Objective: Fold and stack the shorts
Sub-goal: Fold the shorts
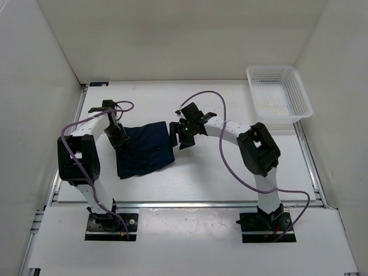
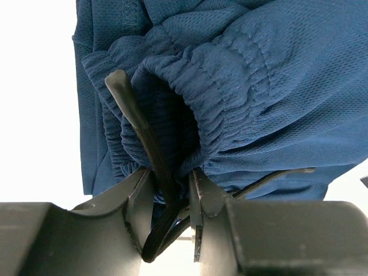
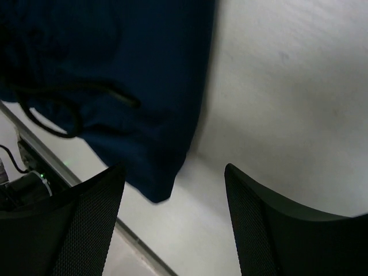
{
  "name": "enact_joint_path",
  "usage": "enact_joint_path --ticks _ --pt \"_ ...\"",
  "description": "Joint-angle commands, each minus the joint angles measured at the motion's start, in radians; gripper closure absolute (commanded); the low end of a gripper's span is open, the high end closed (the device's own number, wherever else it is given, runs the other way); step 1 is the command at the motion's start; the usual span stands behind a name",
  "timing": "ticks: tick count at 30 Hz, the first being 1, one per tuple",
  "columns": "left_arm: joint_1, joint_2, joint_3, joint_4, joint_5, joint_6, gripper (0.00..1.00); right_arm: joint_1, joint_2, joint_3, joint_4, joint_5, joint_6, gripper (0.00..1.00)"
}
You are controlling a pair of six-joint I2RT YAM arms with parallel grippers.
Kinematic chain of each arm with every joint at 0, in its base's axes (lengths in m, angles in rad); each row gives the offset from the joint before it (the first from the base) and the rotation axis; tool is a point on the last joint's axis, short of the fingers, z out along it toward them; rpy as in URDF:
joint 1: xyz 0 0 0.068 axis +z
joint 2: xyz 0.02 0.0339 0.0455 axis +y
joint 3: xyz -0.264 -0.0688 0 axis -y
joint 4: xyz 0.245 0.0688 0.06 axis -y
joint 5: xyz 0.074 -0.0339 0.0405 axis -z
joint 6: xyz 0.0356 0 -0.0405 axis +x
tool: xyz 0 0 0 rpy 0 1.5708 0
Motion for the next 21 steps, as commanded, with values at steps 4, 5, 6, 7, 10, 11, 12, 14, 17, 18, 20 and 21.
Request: enact_joint_path --ticks 4,5,6,7,10,11,12,14,17,18,20,21 --pt "0.026 -0.044 -0.008 0.029 0.03 0.042 0.62 0.034 0.15 0.162 0.021 -0.096 -0.017 0.33" --pt "0.026 -0.032 -0.008 0.029 0.03 0.042 0.62 0.034 0.165 0.175 0.011 -0.096 -0.027 0.36" --pt "0.026 -0.032 -0.008 0.029 0.042 0.052 0.62 0.034 0.191 0.197 -0.001 -0.082 -0.027 0.38" --pt "0.026 -0.023 -0.008 0.029 0.043 0.053 0.62 0.034 0.203 0.206 -0.001 -0.082 -0.036 0.4" --pt "0.026 -0.023 -0.008 0.038 0.043 0.074 0.63 0.034 0.252 0.249 -0.01 -0.107 -0.046 0.52" --pt "0.026 -0.023 -0.02 0.038 0.043 0.074 0.63 0.034 0.263 0.249 -0.01 -0.134 -0.046 0.74" --pt "0.026 -0.023 -0.02 0.038 0.043 0.074 0.63 0.034 0.274 0.258 -0.01 -0.134 -0.046 0.86" --pt "0.026 -0.032 -0.03 0.047 0.052 0.074 0.64 0.034 0.25 0.231 -0.01 -0.115 -0.037 1.0" --pt "0.026 -0.043 -0.048 0.047 0.061 0.074 0.69 0.003 0.133 0.078 0.049 -0.042 0.0 1.0" --pt "0.017 -0.055 -0.059 0.056 0.061 0.074 0.7 -0.009 0.099 0.033 0.085 -0.042 0.009 1.0" --pt "-0.006 -0.066 -0.072 0.056 0.084 0.085 0.7 -0.044 0.014 -0.08 0.085 -0.042 0.019 1.0" --pt "-0.032 -0.076 -0.091 0.056 0.104 0.085 0.66 -0.053 -0.014 -0.111 0.074 -0.033 0.007 1.0"
